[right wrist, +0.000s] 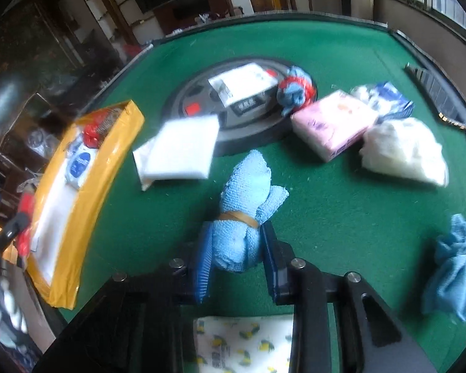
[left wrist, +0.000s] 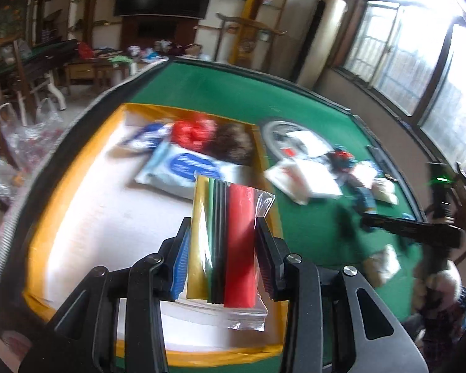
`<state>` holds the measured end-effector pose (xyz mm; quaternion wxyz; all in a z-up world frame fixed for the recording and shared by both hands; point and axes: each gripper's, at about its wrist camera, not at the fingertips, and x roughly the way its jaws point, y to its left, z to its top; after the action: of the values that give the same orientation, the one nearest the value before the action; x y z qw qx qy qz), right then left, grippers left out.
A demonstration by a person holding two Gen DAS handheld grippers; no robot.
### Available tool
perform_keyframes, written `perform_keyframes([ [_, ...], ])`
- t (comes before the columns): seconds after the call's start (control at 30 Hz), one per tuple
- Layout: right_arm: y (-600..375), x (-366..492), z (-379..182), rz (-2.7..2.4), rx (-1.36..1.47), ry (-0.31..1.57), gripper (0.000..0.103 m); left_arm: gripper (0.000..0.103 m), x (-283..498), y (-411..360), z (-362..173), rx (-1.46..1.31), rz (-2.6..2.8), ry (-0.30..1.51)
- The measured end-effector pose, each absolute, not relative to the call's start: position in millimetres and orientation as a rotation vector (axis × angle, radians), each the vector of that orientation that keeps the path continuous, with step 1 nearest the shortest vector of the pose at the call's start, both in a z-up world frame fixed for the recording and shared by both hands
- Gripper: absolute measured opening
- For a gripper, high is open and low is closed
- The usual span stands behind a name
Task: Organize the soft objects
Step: 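Drop the ziplock into the box with the left gripper while the right gripper carries the towel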
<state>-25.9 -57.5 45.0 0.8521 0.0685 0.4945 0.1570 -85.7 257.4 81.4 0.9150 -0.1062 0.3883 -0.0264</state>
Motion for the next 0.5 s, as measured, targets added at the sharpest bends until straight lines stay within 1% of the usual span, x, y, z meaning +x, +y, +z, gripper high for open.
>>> perform_keyframes([
  [0.17, -43, -36, 80, 0.387, 0.127, 0.981, 0.027, 0.036, -55, 303, 62, -0.236, 0.049, 0.884],
  [0.33, -3, -38, 92, 0.486, 0.098, 0.981, 0.027, 0.038, -29, 327, 43, -0.268, 0.144, 0.941],
  [0.4, 18, -38, 91, 0.520, 0.079, 0.986, 0.027, 0.051, -19, 336, 38, -0.291, 0.148, 0.943],
  [0.43, 28, -38, 91, 0.539, 0.072, 0.989, 0.027, 0.061, -14, 339, 37, -0.300, 0.145, 0.954],
  [0.5, 48, -37, 91, 0.575, 0.055, 0.993, 0.027, 0.062, -8, 344, 35, -0.330, 0.123, 0.971],
])
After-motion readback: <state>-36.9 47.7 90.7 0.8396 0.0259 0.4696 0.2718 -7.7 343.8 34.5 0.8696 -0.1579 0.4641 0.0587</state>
